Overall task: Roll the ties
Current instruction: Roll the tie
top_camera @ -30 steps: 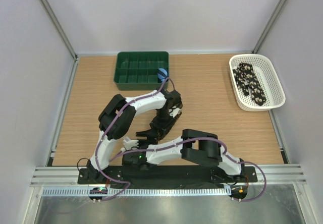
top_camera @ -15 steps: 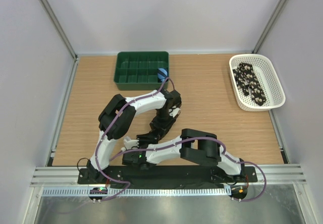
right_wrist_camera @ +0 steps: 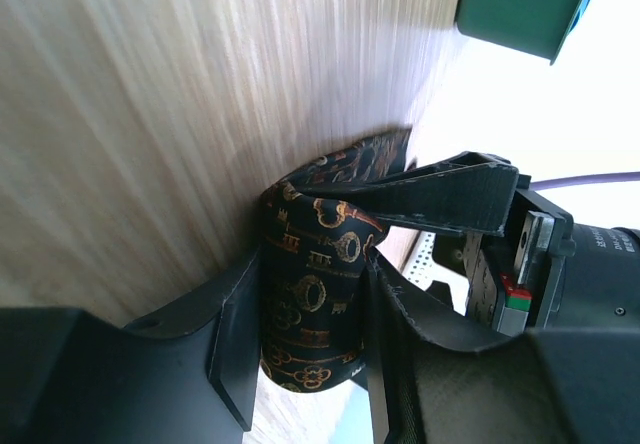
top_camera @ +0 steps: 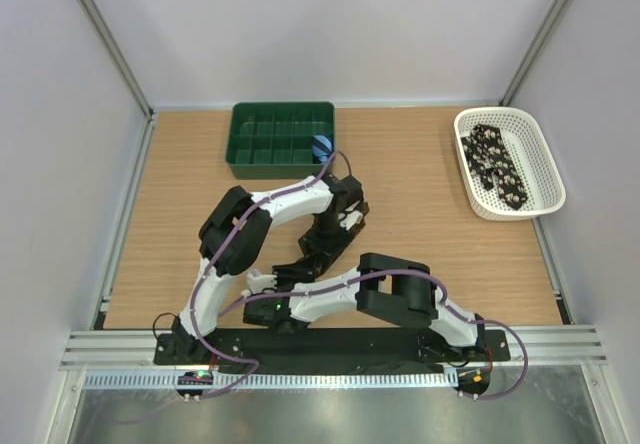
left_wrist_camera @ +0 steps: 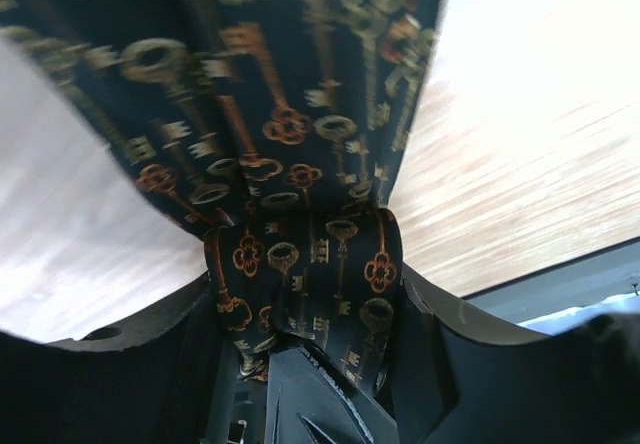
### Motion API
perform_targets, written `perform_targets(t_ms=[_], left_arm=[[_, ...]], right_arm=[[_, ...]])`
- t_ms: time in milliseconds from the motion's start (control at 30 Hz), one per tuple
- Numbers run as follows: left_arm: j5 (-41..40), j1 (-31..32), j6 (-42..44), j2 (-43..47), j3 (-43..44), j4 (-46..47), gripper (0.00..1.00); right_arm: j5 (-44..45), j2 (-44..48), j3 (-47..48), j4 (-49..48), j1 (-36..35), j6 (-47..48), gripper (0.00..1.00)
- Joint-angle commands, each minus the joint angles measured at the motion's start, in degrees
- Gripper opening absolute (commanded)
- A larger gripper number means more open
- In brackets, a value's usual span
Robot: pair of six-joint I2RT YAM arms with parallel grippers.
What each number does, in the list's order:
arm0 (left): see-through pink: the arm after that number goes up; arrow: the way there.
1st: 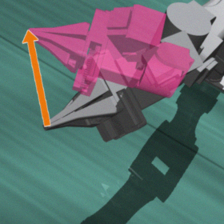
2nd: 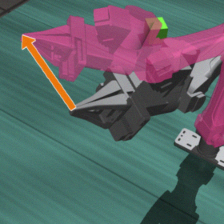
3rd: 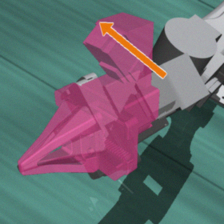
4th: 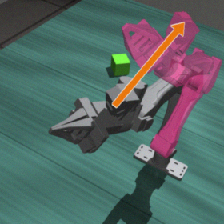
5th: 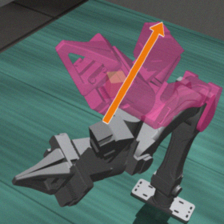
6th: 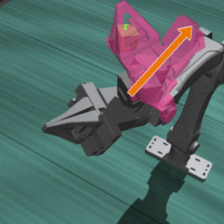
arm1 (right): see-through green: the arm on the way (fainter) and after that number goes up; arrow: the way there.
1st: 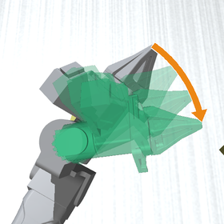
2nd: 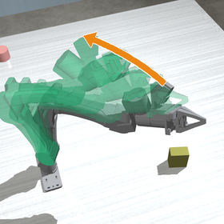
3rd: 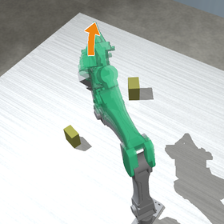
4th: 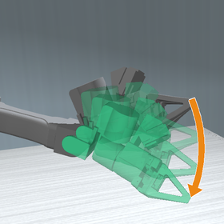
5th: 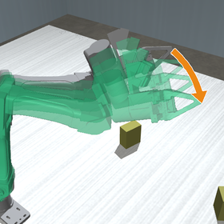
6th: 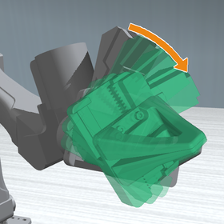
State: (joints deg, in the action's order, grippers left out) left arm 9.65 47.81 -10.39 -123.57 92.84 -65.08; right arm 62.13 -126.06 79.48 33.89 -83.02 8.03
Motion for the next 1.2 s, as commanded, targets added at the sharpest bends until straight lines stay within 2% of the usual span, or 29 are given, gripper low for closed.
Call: perform_targets(t_ms=[0, 200, 367, 467, 533, 567, 600, 700, 833, 933, 1167], left_arm=[[-2.6, -0.6, 3.0, -1.5, 6.4, -1.3, 0.57], [-2.4, -1.5, 3.8, -1.4, 8.0, -1.9, 0.56], [-1.9, -1.5, 4.2, -3.0, 7.5, -1.9, 0.48], [-0.9, -1.5, 4.0, -2.9, 5.3, -0.6, 0.47], [0.1, -1.5, 3.5, -2.5, 3.8, 0.6, 0.48], [0.4, -1.4, 3.5, -2.3, 3.3, 1.4, 0.48], [0.6, -1.4, 3.5, -2.3, 2.5, 1.6, 0.45], [1.2, -1.2, 3.4, -2.8, 1.7, 1.5, 0.4], [0.7, -1.1, 3.4, -2.7, 1.4, 1.3, 0.37], [0.8, -1.0, 3.9, -2.9, 1.9, -0.9, 0.34], [1.5, -0.2, 5.1, -3.3, 4.3, -7.6, 0.31]], right_arm=[[-4.2, 0.4, 0.1, -0.9, 0.9, -3.4, 0.18], [-4.3, 0.9, 0.2, -1.0, 0.8, -3.1, 0.19], [-3.9, 0.6, 0.2, -1.5, 0.8, -2.4, 0.2], [-3.7, 0.6, -0.1, -2.0, 0.8, -2.2, 0.22], [-3.9, 0.6, -0.4, -2.1, 0.8, -2.1, 0.26], [-3.7, 0.6, -0.5, -2.1, 0.8, -2.1, 0.31], [-3.4, 0.6, -0.6, -2.1, 0.8, -2.2, 0.45], [-1.8, 0.4, -0.5, -1.4, 0.8, -2.1, 0.6], [-1.4, -0.2, -0.5, -0.2, 0.9, -2.7, 0.63], [-2.0, -0.3, -1.3, -0.4, 1.0, -3.0, 0.66], [-2.2, -0.6, -1.8, -0.5, 1.7, -2.8, 0.67]])
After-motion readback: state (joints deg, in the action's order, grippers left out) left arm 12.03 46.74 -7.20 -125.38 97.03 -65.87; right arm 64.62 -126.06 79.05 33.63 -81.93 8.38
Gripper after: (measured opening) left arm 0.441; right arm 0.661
